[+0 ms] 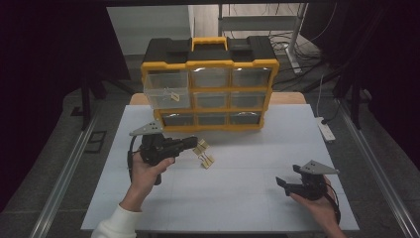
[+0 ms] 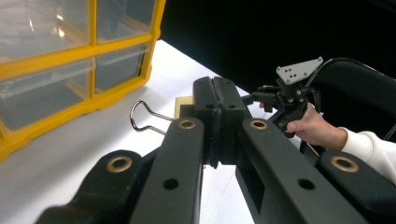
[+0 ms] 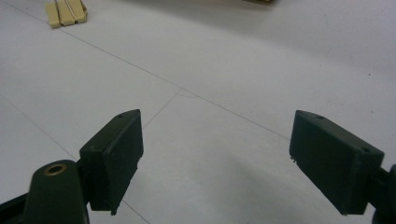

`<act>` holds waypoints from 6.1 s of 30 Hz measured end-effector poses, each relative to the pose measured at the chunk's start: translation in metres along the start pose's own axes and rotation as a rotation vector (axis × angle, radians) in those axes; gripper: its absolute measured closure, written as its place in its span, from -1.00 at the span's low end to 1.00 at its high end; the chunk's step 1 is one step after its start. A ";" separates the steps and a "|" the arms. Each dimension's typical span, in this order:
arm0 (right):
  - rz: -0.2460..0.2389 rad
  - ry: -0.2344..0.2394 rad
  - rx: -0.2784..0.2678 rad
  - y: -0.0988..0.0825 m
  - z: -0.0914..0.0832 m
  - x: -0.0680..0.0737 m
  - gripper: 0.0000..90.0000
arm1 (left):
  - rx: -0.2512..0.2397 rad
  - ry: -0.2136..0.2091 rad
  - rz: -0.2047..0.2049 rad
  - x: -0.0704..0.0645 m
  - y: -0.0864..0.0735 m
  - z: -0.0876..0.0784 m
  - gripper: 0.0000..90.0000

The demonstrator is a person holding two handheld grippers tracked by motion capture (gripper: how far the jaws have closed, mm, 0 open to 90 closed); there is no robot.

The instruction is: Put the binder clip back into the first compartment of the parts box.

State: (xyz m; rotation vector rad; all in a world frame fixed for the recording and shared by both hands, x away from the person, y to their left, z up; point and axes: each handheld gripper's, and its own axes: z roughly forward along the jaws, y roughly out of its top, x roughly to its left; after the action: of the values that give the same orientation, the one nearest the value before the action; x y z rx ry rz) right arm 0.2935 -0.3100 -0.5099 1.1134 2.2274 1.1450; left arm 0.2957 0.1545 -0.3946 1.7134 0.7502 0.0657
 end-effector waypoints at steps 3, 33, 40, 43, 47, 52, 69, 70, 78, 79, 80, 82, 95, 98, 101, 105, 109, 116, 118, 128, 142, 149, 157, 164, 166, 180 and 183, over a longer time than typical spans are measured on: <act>0.006 -0.002 -0.002 0.000 0.000 0.000 -0.61 | -0.011 0.000 0.003 0.000 0.004 -0.004 0.98; 0.011 -0.001 -0.005 0.000 -0.001 -0.001 -0.61 | -0.131 0.068 0.113 -0.016 0.085 -0.038 0.98; 0.009 -0.001 -0.004 0.000 -0.001 -0.001 -0.61 | -0.148 0.083 0.129 -0.018 0.098 -0.042 0.98; 0.009 -0.002 -0.004 0.000 -0.001 -0.001 -0.61 | -0.151 0.092 0.133 -0.018 0.103 -0.043 0.98; 0.009 -0.002 -0.003 0.000 -0.001 -0.001 -0.61 | -0.152 0.101 0.136 -0.016 0.109 -0.043 0.98; 0.011 -0.003 -0.004 0.000 -0.001 -0.001 -0.61 | -0.158 0.121 0.137 -0.013 0.120 -0.046 0.98; 0.009 -0.002 -0.003 0.000 -0.001 -0.001 -0.61 | -0.127 0.312 0.085 0.036 0.147 -0.039 0.98; 0.009 -0.003 -0.002 0.000 -0.001 -0.001 -0.61 | -0.126 0.319 0.079 0.039 0.147 -0.038 0.98; 0.012 0.006 -0.003 0.000 0.000 -0.001 -0.61 | -0.126 0.357 0.074 0.048 0.148 -0.034 0.98; 0.012 0.006 -0.002 0.000 0.000 -0.001 -0.61 | -0.122 0.370 0.077 0.048 0.149 -0.032 0.98; 0.011 0.005 -0.002 0.000 0.000 -0.001 -0.61 | -0.120 0.372 0.073 0.049 0.149 -0.031 0.98; 0.010 0.006 -0.002 0.000 0.000 -0.001 -0.61 | -0.114 0.383 0.064 0.052 0.149 -0.028 0.97; 0.007 0.001 0.003 0.000 0.000 -0.001 -0.61 | -0.124 0.272 0.118 0.027 0.136 -0.020 -0.27; 0.009 0.003 0.003 0.000 0.000 0.000 -0.61 | -0.122 0.219 0.127 0.018 0.129 -0.021 -0.30; 0.010 0.011 0.003 0.000 0.000 0.000 -0.61 | -0.101 0.195 0.161 0.007 0.120 -0.020 -0.32; 0.009 0.001 0.003 0.000 0.000 0.000 -0.61 | -0.082 0.164 0.171 -0.002 0.109 -0.019 -0.34; 0.008 0.007 0.003 0.000 0.000 0.000 -0.61 | -0.069 0.147 0.174 -0.009 0.092 -0.017 -0.34; 0.008 0.003 0.004 0.000 0.000 0.000 -0.61 | -0.037 0.107 0.156 -0.011 0.066 -0.012 -0.35; 0.007 0.002 0.005 0.000 0.000 0.000 -0.61 | -0.029 0.103 0.148 -0.010 0.059 -0.010 -0.35; 0.009 0.010 0.004 0.000 0.000 0.000 -0.61 | 0.050 0.091 0.117 0.003 0.021 0.008 -0.37; 0.007 0.009 0.005 -0.001 0.000 0.000 -0.61 | 0.193 0.147 0.058 0.027 -0.004 0.049 -0.39; 0.008 0.011 0.009 -0.001 0.001 0.000 -0.61 | 0.267 0.171 0.019 0.046 -0.018 0.066 -0.42; 0.007 0.012 0.009 -0.001 0.001 0.000 -0.61 | 0.333 0.177 -0.038 0.062 -0.032 0.085 -0.45; 0.006 0.011 0.008 -0.001 0.001 0.000 -0.61 | 0.388 0.188 -0.065 0.073 -0.043 0.101 -0.46; 0.006 0.011 0.009 -0.001 0.001 0.000 -0.61 | 0.407 0.189 -0.065 0.076 -0.046 0.103 -0.47; 0.005 0.014 0.010 -0.001 0.001 0.000 -0.61 | 0.454 0.173 -0.131 0.086 -0.064 0.113 -0.01; 0.008 0.013 0.010 -0.001 0.001 0.000 -0.61 | 0.453 0.153 -0.135 0.086 -0.066 0.115 0.40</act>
State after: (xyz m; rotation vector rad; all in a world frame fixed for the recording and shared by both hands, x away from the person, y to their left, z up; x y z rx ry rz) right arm 0.2938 -0.3099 -0.5117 1.1226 2.2429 1.1485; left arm 0.3832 0.1060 -0.5162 2.0966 1.0519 -0.0735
